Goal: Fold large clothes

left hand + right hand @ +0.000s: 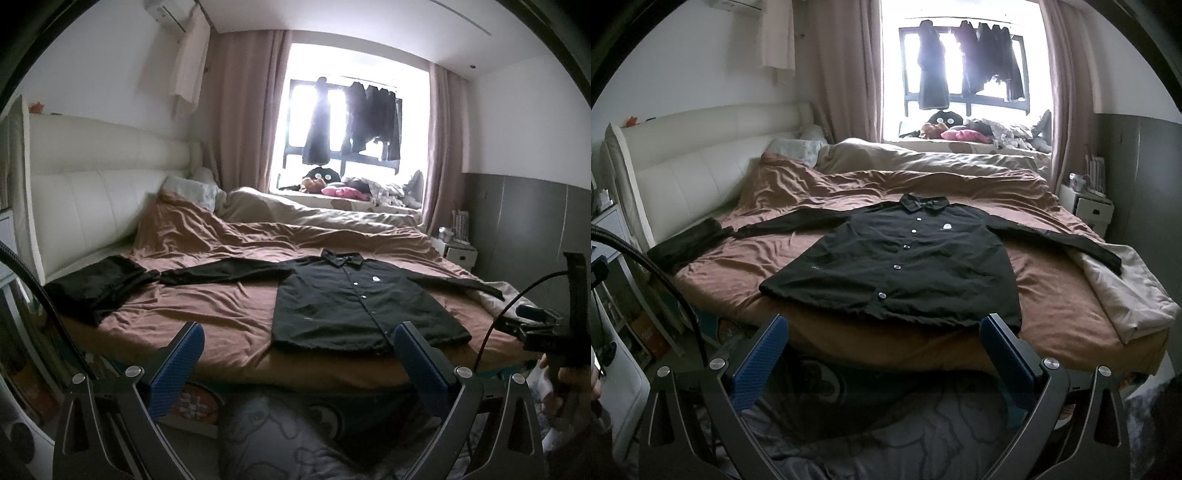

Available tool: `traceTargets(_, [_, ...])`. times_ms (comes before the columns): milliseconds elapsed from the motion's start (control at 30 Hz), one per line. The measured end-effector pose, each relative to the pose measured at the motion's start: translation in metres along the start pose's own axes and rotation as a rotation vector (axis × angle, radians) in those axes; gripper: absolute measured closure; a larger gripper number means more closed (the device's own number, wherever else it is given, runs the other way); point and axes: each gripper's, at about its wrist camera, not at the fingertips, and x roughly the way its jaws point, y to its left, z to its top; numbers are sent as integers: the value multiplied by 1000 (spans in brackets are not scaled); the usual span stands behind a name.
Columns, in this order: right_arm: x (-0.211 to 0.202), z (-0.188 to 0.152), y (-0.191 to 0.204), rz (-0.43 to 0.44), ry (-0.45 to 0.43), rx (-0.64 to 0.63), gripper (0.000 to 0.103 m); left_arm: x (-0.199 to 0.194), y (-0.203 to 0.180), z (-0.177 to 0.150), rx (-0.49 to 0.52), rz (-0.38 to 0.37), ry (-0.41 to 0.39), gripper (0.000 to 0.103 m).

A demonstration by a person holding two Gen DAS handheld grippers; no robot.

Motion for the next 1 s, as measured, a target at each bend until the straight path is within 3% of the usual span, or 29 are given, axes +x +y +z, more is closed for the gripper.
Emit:
traceTargets(500, [21, 20, 7, 29, -1, -6, 0, 9, 16, 2, -14, 5, 8, 0])
traceTargets(1000, [90, 55, -1, 25, 2, -3, 0, 76, 60, 29, -64, 59, 35, 0])
